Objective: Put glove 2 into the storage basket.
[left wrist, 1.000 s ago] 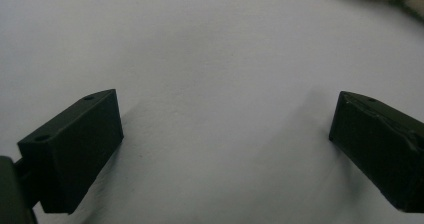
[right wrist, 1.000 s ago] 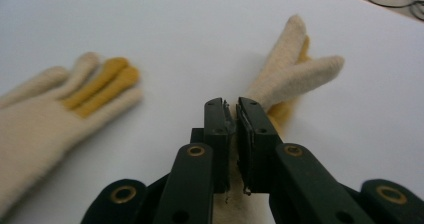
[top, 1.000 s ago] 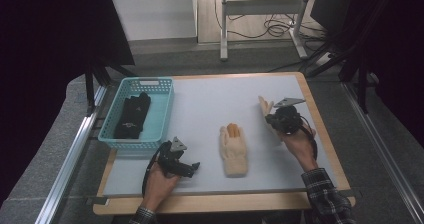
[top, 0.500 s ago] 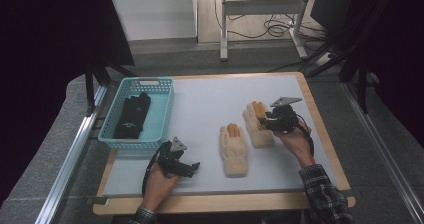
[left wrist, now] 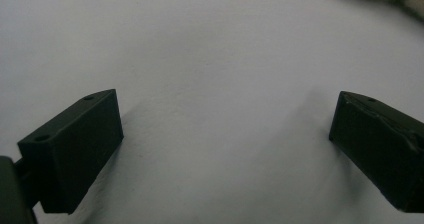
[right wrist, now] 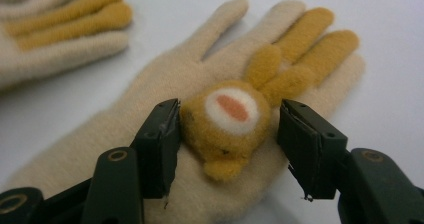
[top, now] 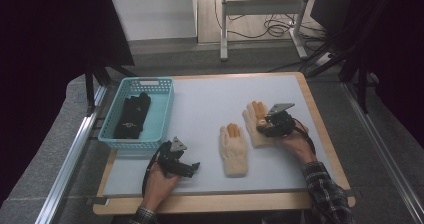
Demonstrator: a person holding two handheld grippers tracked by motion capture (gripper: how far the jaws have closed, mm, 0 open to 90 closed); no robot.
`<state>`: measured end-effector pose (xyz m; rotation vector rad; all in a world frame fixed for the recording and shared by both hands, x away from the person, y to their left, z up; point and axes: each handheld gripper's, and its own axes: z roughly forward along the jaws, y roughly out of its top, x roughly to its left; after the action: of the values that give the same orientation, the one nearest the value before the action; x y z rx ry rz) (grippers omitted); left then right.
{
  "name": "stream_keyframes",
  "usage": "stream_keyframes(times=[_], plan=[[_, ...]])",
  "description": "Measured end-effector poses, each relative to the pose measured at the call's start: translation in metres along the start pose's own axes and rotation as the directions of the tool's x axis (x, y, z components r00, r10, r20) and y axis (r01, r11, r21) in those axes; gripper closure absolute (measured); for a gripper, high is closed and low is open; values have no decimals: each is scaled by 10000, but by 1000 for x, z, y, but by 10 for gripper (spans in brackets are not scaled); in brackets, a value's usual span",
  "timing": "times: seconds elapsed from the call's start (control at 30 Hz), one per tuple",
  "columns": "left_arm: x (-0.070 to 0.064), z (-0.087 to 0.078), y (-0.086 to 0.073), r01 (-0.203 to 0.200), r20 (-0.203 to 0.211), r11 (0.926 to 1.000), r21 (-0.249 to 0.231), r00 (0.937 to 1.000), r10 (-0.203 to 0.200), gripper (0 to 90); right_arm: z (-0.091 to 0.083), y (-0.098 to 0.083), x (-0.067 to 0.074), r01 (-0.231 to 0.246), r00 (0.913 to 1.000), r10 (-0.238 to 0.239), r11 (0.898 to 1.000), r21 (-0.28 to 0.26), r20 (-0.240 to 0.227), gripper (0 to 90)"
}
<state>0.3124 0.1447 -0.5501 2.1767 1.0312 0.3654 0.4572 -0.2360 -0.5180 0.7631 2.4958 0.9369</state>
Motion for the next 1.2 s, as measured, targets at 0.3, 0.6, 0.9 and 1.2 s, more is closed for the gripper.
stream_keyframes(times=[0.3,0.6,0.9,1.2], plan=[[0,0,0,-2,2,10000,3,10000,2,9,-2,3,-1,-625,9976,633,9976,290,-280,601],[0,0,0,0,-3,10000,3,10000,0,9,-26,15,10,-1304,9914,1302,9913,-179,-130,624],[0,0,0,13,-4,10000,-1,10000,-13,9,-64,34,28,-1107,9936,1082,9902,-850,-336,626],[0,0,0,1,-13,10000,-12,10000,-1,9,-103,57,62,-1073,9889,908,9840,-1424,-1177,626]])
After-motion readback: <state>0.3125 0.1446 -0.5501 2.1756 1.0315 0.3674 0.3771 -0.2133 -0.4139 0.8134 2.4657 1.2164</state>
